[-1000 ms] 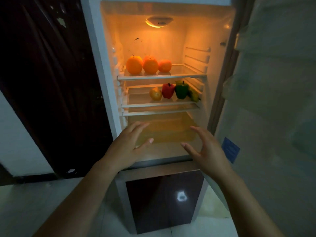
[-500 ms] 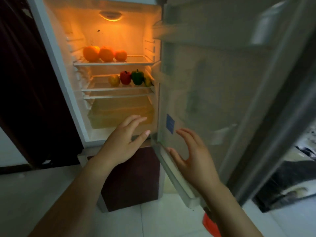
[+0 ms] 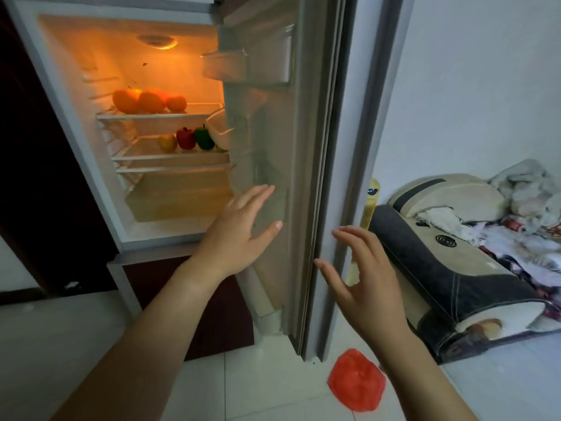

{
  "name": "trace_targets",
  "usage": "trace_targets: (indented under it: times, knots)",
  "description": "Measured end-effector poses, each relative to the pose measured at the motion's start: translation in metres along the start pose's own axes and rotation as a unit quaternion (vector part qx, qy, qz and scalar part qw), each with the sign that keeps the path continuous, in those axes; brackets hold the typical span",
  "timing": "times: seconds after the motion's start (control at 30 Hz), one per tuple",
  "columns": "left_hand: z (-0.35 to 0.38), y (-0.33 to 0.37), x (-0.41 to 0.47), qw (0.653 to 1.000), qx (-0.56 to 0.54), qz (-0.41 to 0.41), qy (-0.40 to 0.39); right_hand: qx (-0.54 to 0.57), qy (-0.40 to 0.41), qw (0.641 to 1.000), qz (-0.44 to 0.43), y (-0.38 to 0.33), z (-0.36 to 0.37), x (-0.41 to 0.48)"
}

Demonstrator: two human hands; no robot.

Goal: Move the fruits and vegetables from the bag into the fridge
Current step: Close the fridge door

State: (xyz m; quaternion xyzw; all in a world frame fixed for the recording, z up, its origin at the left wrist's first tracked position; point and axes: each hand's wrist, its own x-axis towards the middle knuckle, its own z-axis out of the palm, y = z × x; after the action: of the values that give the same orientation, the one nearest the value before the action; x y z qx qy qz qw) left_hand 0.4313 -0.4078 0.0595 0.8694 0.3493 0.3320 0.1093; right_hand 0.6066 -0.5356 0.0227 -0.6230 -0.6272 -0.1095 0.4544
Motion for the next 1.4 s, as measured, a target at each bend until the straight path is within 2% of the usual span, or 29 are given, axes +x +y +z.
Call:
trace_targets:
  times: [0.1,0.33,0.5,0.63,0.77,1.07,1.4]
  knots:
    - [0.008,0.003,-0.002,0.997,0.053,-0.023,-0.046,0.003,0.019,1.000,0.014,0.012,-0.008,0.004]
    - [0.006,-0.004,-0.010,0.999,0.013,-0.041,-0.013,0.021,0.039,0.998,0.039,0.024,-0.007,0.009]
    - [-0.004,-0.019,-0.021,0.998,-0.013,-0.055,0.021,0.068,-0.028,0.996,0.042,0.014,0.012,0.014]
    - [-0.021,-0.037,-0.034,0.996,-0.010,-0.080,0.042,0.137,-0.061,0.989,0.014,-0.005,0.034,0.012]
    - [-0.040,-0.055,-0.050,0.991,0.010,-0.129,0.030,0.162,-0.094,0.982,-0.030,-0.028,0.060,0.008]
    - [-0.102,-0.087,-0.087,0.976,-0.114,-0.138,0.125,0.155,-0.154,0.973,-0.079,-0.094,0.147,0.020]
    - [-0.167,-0.189,-0.118,0.990,0.063,-0.088,0.085,0.133,-0.121,0.964,-0.196,-0.173,0.253,0.079]
